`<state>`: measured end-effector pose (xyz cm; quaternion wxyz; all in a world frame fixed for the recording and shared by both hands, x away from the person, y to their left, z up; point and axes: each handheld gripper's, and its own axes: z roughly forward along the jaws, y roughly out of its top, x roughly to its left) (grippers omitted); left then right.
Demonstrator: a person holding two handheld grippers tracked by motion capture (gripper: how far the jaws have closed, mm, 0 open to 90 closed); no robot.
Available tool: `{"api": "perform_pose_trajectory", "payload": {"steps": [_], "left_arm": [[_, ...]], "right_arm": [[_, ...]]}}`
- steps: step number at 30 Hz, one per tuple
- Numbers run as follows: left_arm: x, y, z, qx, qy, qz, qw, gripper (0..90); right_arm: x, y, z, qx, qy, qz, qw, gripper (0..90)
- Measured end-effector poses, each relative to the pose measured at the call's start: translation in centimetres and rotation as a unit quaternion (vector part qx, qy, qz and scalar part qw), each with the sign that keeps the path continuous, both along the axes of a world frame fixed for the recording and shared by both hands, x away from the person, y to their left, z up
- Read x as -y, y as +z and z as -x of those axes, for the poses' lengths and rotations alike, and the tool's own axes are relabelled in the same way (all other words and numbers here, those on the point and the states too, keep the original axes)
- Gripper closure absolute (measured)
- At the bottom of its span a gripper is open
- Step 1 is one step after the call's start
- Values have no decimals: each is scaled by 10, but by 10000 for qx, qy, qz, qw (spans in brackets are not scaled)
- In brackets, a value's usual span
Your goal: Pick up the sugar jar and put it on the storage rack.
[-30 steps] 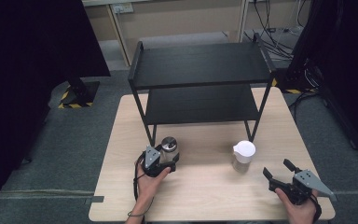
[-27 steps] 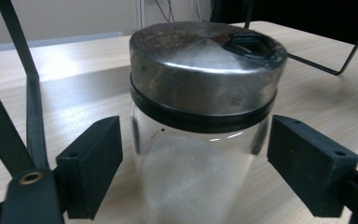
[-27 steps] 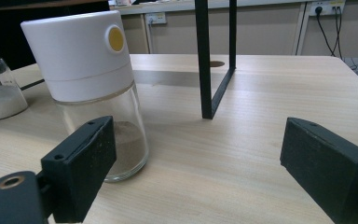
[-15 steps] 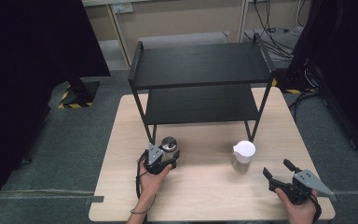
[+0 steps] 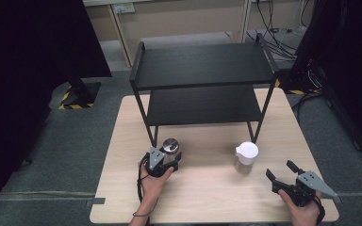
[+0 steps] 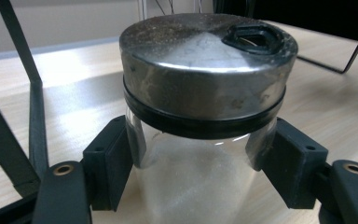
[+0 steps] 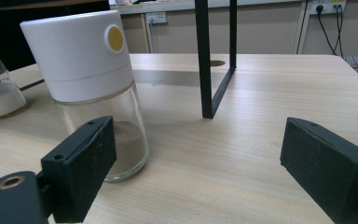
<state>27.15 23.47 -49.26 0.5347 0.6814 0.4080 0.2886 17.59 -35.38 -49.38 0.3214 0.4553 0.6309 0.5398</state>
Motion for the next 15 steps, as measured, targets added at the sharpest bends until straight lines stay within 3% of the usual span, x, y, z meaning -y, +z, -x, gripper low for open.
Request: {"api": "perform_pose_trajectory", "payload": {"steps": [5, 15], "left_arm": [[-5, 0, 7, 241, -39, 157, 9996, 303], [-9, 17, 27, 787, 6, 294, 9965, 303]], "right_arm": [[0, 0, 0, -7, -1, -5, 10000, 108], [0, 0, 0, -12, 11, 9, 10000, 108]]}}
